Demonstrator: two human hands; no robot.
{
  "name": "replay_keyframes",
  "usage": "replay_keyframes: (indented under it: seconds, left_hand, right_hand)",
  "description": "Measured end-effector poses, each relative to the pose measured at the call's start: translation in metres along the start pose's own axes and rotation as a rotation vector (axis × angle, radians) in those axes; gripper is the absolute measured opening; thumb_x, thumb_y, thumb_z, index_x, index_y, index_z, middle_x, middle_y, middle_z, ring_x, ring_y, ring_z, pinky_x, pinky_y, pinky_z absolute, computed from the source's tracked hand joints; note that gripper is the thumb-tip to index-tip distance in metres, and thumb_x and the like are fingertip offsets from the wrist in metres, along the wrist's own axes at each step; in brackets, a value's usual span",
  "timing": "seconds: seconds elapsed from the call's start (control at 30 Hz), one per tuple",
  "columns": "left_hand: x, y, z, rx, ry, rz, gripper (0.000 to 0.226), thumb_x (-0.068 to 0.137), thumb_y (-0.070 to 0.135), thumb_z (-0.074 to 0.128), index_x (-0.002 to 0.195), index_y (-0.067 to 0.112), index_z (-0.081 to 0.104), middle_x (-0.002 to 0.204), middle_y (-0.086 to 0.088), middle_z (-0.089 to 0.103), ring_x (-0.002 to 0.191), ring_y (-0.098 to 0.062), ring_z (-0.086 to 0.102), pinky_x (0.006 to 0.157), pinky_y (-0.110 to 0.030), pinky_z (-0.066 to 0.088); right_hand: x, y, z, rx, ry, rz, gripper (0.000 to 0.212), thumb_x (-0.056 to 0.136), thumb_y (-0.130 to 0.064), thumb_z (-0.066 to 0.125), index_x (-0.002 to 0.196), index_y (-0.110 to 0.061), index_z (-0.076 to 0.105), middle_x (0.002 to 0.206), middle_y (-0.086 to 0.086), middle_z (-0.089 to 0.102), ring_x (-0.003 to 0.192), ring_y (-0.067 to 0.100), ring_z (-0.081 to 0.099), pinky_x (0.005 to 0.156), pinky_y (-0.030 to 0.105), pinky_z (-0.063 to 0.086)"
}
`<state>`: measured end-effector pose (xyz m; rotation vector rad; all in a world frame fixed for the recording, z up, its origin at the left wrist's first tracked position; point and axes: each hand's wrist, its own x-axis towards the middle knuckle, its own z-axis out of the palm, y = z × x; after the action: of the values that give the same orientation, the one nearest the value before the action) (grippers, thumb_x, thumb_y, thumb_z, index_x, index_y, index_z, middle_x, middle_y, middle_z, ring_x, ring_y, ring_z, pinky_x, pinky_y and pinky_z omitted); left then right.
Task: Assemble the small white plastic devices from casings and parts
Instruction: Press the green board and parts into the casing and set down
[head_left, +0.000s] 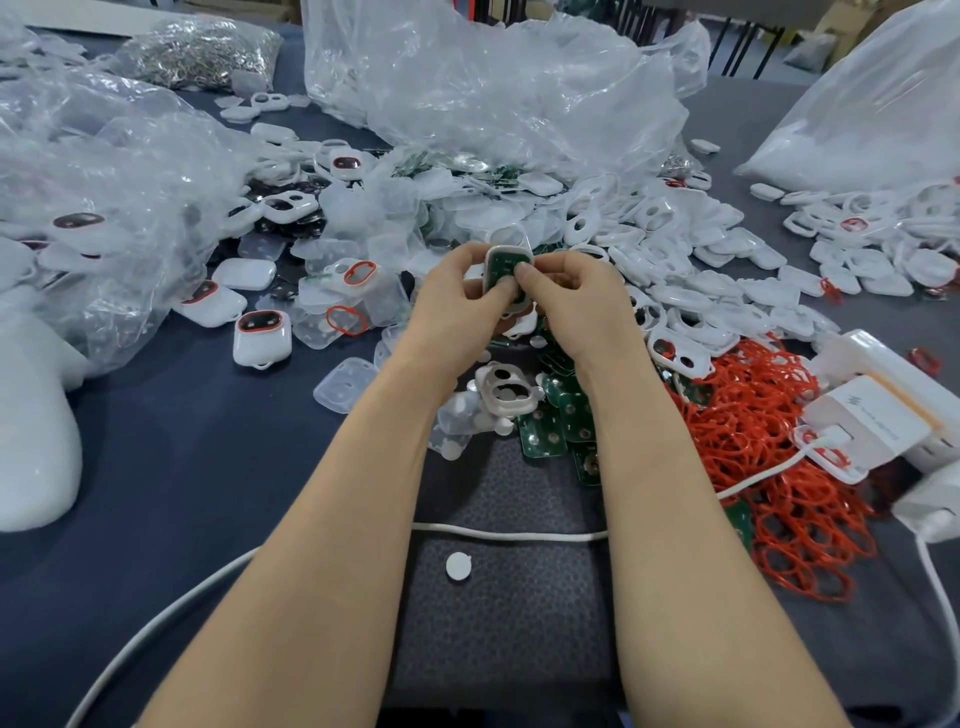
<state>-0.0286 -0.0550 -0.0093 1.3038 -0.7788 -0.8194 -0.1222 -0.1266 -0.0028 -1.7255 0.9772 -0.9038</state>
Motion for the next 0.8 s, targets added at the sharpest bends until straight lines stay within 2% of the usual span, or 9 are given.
replay_keyframes:
  seconds: [0.17,0.27,0.37,0.5,0.6,0.8]
  left_hand:
    - [0.0015,-0.0004,-0.0026,-0.012,0.021,0.002,0.015,0.095,0.004,0.055,0.106,0.014,0.055,0.083,-0.005,0.071,0.073,-0.012,0.072,0.066,-0.021,0.055]
    - [0.0015,0.0007,-0.0033,0.015,0.047,0.022,0.015,0.095,0.002,0.054,0.099,0.016,0.054,0.078,-0.006,0.07,0.069,-0.014,0.07,0.063,-0.022,0.056]
    - [0.0014,0.0008,-0.002,0.04,0.064,0.042,0.017,0.094,0.001,0.053,0.095,0.018,0.053,0.076,-0.008,0.069,0.07,-0.018,0.068,0.067,-0.025,0.057]
    - [0.0014,-0.0004,0.0005,0.036,0.071,0.027,0.017,0.095,0.002,0.054,0.11,0.01,0.053,0.082,-0.009,0.07,0.07,-0.016,0.069,0.068,-0.024,0.058]
    - [0.0014,-0.0012,0.0019,0.017,0.066,-0.003,0.022,0.096,0.003,0.053,0.118,0.006,0.052,0.091,-0.013,0.07,0.077,-0.017,0.07,0.073,-0.026,0.059]
    - [0.0017,0.0,-0.001,0.047,0.062,0.013,0.017,0.095,0.002,0.053,0.109,0.011,0.054,0.091,-0.016,0.071,0.076,-0.02,0.07,0.073,-0.027,0.059]
  right_hand:
    - [-0.001,-0.0025,-0.0009,0.044,-0.021,0.003,0.009,0.089,-0.016,0.066,0.095,-0.01,0.067,0.072,-0.003,0.062,0.054,-0.009,0.055,0.053,0.006,0.042]
    - [-0.0018,-0.0045,0.0001,0.091,-0.03,0.007,0.005,0.089,-0.018,0.065,0.089,-0.013,0.067,0.071,-0.002,0.063,0.052,-0.007,0.057,0.052,0.008,0.043]
    - [-0.0018,-0.0048,0.0028,0.088,-0.02,0.001,0.009,0.089,-0.022,0.066,0.09,-0.013,0.068,0.074,0.001,0.065,0.06,0.0,0.06,0.056,0.01,0.046]
    - [-0.0014,-0.003,0.0041,0.023,-0.007,-0.005,0.007,0.089,-0.022,0.065,0.091,-0.016,0.066,0.074,-0.002,0.062,0.066,0.005,0.058,0.057,0.009,0.046]
    - [-0.0006,-0.0024,0.0032,0.01,0.001,-0.001,0.005,0.09,-0.021,0.064,0.09,-0.016,0.066,0.074,-0.003,0.062,0.067,0.004,0.057,0.056,0.006,0.044]
    - [0.0011,-0.0009,0.0038,-0.013,-0.002,-0.002,0.012,0.089,-0.021,0.065,0.094,-0.01,0.068,0.071,-0.003,0.06,0.058,-0.002,0.055,0.056,0.01,0.044]
